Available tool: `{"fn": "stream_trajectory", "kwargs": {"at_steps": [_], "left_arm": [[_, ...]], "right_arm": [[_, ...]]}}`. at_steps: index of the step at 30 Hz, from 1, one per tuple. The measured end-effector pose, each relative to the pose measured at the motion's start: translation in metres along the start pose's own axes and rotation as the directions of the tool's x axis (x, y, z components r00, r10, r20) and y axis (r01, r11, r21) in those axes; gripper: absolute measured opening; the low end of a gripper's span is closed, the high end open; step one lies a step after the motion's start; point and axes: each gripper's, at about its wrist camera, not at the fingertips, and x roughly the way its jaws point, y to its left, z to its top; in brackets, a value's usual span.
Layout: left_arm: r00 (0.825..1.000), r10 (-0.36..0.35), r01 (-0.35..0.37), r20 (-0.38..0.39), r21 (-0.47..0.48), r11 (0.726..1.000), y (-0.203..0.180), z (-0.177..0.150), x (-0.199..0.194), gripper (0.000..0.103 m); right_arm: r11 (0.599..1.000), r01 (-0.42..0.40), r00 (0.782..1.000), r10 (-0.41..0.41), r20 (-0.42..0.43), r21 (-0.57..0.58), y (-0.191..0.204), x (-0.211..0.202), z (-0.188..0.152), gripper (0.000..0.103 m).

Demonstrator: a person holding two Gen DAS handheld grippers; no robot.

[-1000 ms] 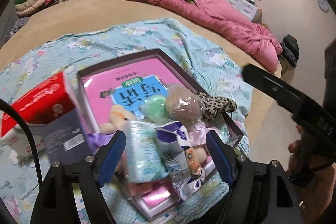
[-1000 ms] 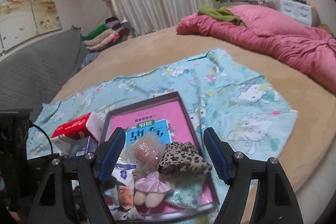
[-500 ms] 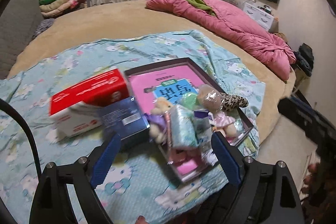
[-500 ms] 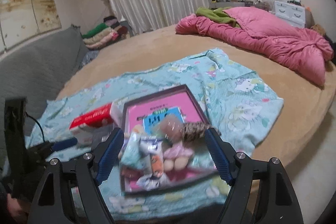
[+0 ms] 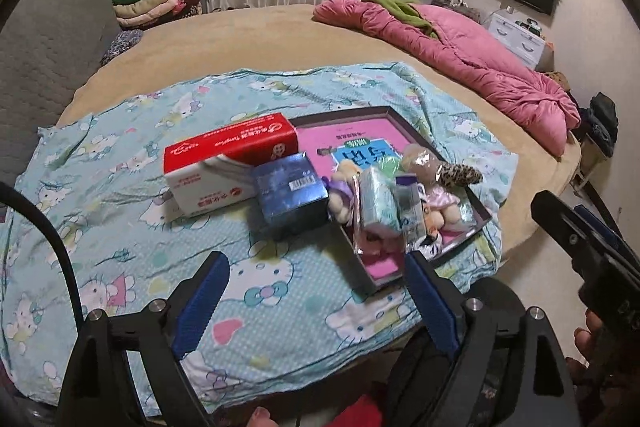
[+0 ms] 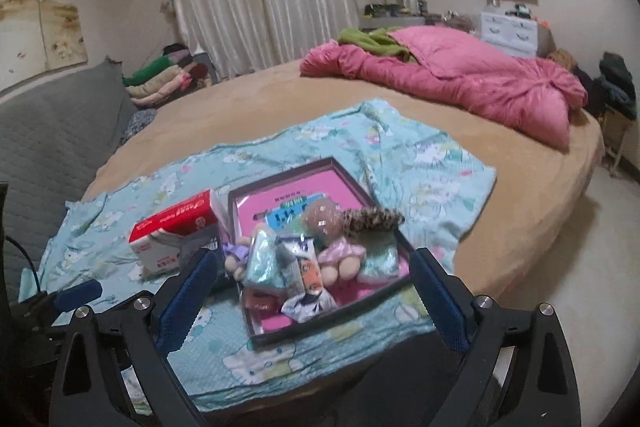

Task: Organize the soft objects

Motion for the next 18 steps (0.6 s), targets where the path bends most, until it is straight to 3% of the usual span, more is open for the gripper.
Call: {"fn": "stream_trajectory", "kwargs": {"at_steps": [8, 18], "left_arm": [[1.0, 0.005, -0.005, -0.029, 0.001, 1.0, -0.001, -0.014, -0.003, 0.088], [1.0, 0.008, -0.008, -0.027, -0.004, 1.0, -0.002, -0.013, -0.007, 0.088]], "right_arm": [[0.997, 0.021, 0.998, -0.024, -0.051, -0.073, 0.008, 0.0, -0.018, 0.097], [0.997, 0.008, 0.998, -0.012, -0.059, -0.073, 0.007, -0.001, -0.023, 0.097]]}}
